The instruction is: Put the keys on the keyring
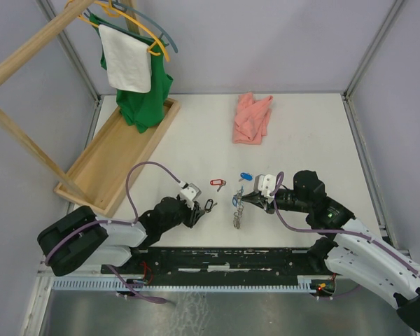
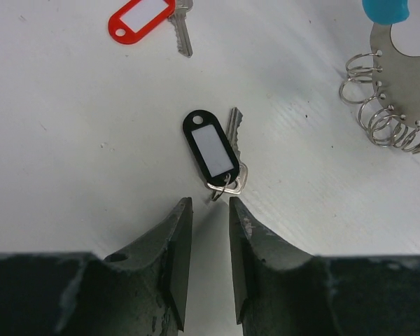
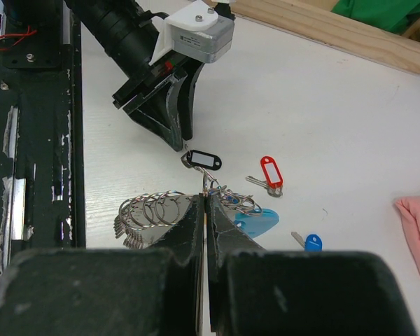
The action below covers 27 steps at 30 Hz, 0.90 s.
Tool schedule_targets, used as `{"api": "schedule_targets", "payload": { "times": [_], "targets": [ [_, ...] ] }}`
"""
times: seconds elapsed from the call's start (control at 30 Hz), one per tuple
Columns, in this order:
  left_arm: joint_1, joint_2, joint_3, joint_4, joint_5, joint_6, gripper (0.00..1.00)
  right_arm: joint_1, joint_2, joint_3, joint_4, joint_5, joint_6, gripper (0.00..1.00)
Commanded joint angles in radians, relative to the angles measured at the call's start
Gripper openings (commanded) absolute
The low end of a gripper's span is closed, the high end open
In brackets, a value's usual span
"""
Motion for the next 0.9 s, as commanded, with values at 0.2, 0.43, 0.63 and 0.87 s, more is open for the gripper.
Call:
{"api": "schedule_targets", "payload": {
  "times": [0.2, 0.43, 0.63, 0.87],
  "targets": [
    [-0.003, 0.087, 0.072, 0.029, 0.054, 0.101, 0.31, 0.003, -0.017, 0.013, 0.073, -0.018, 0.002, 0.02],
    [-0.004, 0.092, 0.083, 0.010, 0.085, 0.107, 0.20, 0.003, -0.017, 0.014, 0.069, -0.020, 0.000, 0.02],
    [-0.002, 0.061, 0.088, -0.039, 0.091, 0.091, 0.29, 0.003, -0.020, 0.015, 0.067, -0.020, -0.002, 0.02],
    [-0.003, 0.045, 0.098, -0.103, 0.066, 0.058, 0.30, 0.003, -0.023, 0.015, 0.066, -0.020, -0.003, 0.02]
  ]
}}
